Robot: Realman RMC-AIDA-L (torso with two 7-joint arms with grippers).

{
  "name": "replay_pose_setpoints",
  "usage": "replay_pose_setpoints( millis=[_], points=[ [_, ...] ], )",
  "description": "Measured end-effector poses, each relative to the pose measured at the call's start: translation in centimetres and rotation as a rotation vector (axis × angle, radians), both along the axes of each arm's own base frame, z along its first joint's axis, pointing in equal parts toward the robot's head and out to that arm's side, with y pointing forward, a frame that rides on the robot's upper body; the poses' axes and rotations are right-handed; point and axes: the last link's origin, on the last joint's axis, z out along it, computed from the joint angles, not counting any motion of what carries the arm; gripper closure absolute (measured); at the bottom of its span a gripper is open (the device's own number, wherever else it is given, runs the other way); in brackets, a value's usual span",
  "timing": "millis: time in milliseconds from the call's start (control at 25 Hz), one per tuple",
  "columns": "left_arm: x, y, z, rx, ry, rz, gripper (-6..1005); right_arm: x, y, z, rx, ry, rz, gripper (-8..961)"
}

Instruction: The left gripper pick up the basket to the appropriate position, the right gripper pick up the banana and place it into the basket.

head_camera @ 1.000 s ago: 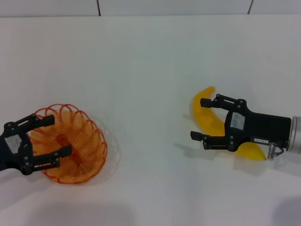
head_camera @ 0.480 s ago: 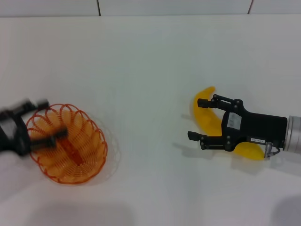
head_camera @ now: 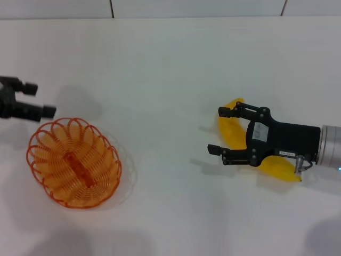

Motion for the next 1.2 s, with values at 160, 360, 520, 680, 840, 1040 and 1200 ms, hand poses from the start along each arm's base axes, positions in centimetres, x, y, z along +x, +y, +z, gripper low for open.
replay_pose_setpoints(
  millis=[160, 360, 520, 680, 840, 1040, 1200],
  points=[
    [1.4, 0.5, -0.9, -0.033, 0.223, -0.165, 100, -0.1, 0.2, 0.0, 0.003, 0.002, 0.002, 60],
    [2.1, 0.9, -2.3, -0.025, 0.304, -0.271, 101, -0.3, 0.3, 0.0, -0.003, 0.003, 0.005, 60],
    [2.3, 1.5, -3.5, -0.003, 0.343, -0.303, 102, -0.4, 0.3, -0.1, -0.005, 0.004, 0.008, 60],
    [1.4, 1.7, -5.4, -0.032, 0.370, -0.298, 103, -0.5, 0.3, 0.0, -0.007, 0.009, 0.012, 60],
    [1.4, 2.0, -6.7, -0.058, 0.382, -0.308, 104, -0.5, 0.3, 0.0, -0.008, 0.009, 0.012, 60],
    [1.8, 2.1, -7.3, -0.073, 0.382, -0.324, 105, -0.5, 0.3, 0.0, -0.008, 0.009, 0.012, 60],
    [1.9, 1.9, -7.6, -0.091, 0.397, -0.318, 106, -0.5, 0.3, 0.0, -0.008, 0.009, 0.013, 60]
  ],
)
